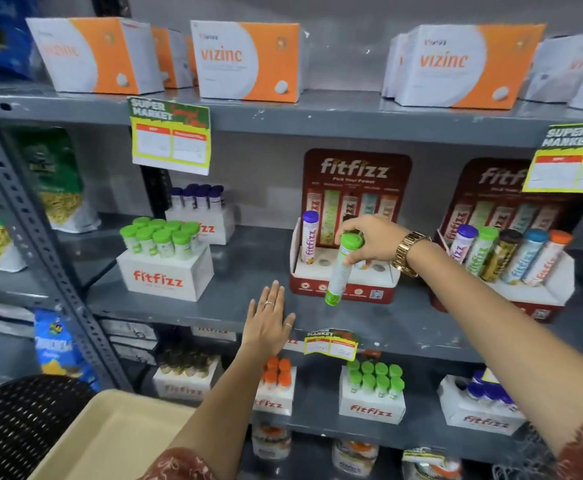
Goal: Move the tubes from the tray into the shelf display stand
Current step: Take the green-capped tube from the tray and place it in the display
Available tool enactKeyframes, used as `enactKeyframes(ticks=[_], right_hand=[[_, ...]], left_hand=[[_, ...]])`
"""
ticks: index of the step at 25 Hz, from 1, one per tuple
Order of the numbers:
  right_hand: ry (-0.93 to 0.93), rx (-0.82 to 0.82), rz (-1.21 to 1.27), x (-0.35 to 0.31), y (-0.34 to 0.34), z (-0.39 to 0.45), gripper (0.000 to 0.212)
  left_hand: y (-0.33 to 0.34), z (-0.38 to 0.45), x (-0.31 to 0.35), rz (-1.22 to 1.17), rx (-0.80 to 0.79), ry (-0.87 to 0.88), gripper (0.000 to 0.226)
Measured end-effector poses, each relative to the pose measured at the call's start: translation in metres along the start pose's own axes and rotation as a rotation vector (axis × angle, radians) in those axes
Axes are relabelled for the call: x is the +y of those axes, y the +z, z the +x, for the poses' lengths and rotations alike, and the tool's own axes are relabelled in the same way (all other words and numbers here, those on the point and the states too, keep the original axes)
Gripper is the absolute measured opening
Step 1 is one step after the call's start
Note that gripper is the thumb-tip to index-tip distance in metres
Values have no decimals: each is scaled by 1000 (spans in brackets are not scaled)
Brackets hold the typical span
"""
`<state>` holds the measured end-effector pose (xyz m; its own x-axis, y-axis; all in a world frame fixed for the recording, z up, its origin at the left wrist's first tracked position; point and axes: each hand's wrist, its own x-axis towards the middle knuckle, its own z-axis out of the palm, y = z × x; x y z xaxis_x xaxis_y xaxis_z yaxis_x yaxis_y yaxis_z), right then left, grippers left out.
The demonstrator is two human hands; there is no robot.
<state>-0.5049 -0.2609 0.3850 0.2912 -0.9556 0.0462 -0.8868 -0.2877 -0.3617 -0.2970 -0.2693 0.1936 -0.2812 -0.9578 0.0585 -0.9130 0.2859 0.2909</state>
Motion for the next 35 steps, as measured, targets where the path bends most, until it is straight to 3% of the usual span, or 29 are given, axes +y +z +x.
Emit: enactKeyframes(ticks=[4, 10, 15, 19, 23, 27, 32, 35], right_hand=[[52, 25, -98, 7, -15, 3, 31], [122, 22, -82, 4, -29, 14, 32], [161, 40, 95, 6, -36, 18, 16], [312, -17, 212, 8, -42, 22, 28], [340, -50, 150, 9, -42, 25, 36], [299, 27, 115, 11, -30, 30, 42], [279, 107, 14, 15, -11, 52, 68], [284, 132, 26, 13, -1, 70, 66]], left_hand=[[18, 12, 6, 53, -124, -50, 59], [21, 17, 6, 94, -151, -71, 58], [20, 16, 6, 97, -158, -70, 58], [20, 17, 6, 106, -168, -75, 58], [21, 17, 7, 126, -168, -81, 59], [19, 17, 8, 127, -161, -75, 58], [19, 15, 8, 127, -155, -74, 58], [19, 15, 8, 113, -147, -72, 58]])
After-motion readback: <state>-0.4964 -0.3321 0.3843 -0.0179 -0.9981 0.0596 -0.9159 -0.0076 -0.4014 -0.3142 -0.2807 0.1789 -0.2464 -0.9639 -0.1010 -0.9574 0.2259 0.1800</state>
